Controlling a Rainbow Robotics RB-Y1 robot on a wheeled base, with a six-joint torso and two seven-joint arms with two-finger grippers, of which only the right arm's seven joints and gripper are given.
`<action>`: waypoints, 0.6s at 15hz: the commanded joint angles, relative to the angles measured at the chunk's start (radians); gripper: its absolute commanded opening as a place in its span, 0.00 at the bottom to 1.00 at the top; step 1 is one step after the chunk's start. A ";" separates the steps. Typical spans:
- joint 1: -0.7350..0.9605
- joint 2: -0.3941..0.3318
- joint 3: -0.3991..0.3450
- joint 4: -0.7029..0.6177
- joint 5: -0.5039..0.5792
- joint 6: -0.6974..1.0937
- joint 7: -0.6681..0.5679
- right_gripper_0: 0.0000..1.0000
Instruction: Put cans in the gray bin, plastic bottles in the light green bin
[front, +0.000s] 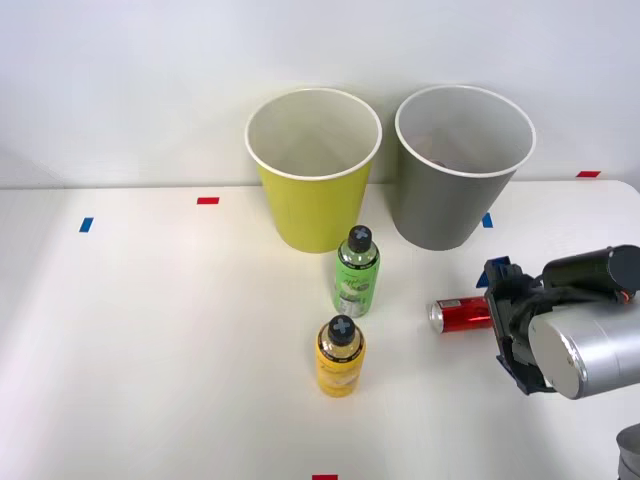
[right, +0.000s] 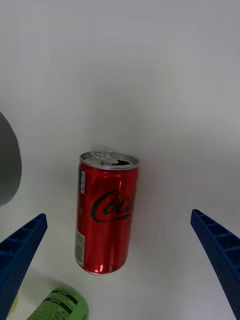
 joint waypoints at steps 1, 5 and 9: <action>-0.062 -0.019 -0.009 0.057 -0.091 0.036 -0.085 1.00; -0.151 -0.014 -0.001 0.186 -0.096 0.036 -0.081 1.00; -0.180 -0.022 0.001 0.238 -0.102 0.036 -0.081 1.00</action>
